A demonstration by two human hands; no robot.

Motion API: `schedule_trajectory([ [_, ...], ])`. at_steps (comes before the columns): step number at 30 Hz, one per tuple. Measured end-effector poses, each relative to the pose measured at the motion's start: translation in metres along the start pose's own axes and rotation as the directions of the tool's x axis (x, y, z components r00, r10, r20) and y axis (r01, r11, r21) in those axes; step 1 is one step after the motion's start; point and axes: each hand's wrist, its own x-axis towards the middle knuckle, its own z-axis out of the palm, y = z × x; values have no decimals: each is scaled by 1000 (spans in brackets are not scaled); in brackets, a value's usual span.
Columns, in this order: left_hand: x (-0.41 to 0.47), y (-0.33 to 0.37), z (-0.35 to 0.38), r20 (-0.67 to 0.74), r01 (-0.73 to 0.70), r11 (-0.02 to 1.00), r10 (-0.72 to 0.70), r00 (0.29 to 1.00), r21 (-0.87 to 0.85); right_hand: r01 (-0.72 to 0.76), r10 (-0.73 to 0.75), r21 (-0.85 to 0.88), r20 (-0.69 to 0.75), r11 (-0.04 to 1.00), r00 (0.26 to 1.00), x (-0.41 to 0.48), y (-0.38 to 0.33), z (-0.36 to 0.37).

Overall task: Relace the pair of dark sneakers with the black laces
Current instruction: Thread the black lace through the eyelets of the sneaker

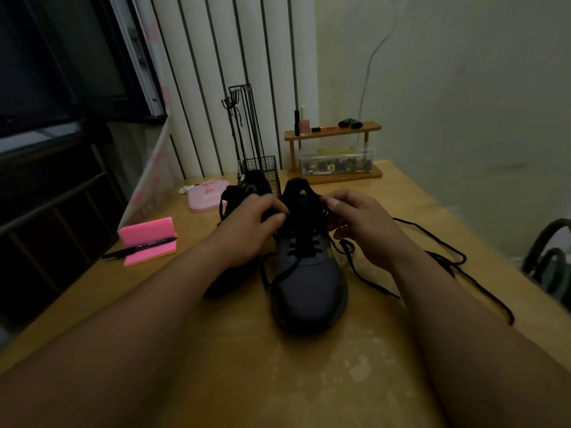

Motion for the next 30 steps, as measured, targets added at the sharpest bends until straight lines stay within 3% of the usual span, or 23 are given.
schedule_trajectory([
  [3,3,7,0,-124,-147,972,171,977,182,5,-7,39,64,999,998,-3,1,1],
  [7,8,22,-3,31,-245,881,255,966,404,-35,34,62,23,997,999,-4,-4,7],
  [10,11,27,-2,26,-260,870,275,961,418,-107,108,-5,41,994,993,-5,-6,4],
  [13,11,37,-1,-80,-141,988,146,986,56,-87,109,-125,185,988,977,-7,-6,-2],
  [15,12,44,-3,-143,-7,966,-31,989,-259,-51,93,-174,238,983,967,-8,-6,-7],
  [17,17,46,-9,-130,110,813,-222,966,-572,-43,86,-177,241,983,967,-7,-5,-10],
  [19,25,41,-18,-78,157,558,-373,925,-815,-37,87,-199,247,979,965,-9,-6,-13],
  [21,32,30,-28,-14,171,358,-461,887,-918,-30,98,-241,275,970,956,-11,-8,-16],
  [24,33,16,-35,10,142,184,-578,816,-973,-63,95,-133,254,989,963,-12,-10,-14],
  [26,31,6,-36,-25,40,82,-668,744,-996,-64,81,-103,170,993,982,-9,-10,-9],
  [28,30,-5,-36,-77,-11,97,-714,696,-995,-40,49,-109,87,993,995,-7,-9,-1],
  [30,25,-10,-34,-188,58,300,-725,663,-952,8,-3,-82,54,997,999,-6,-7,3],
])
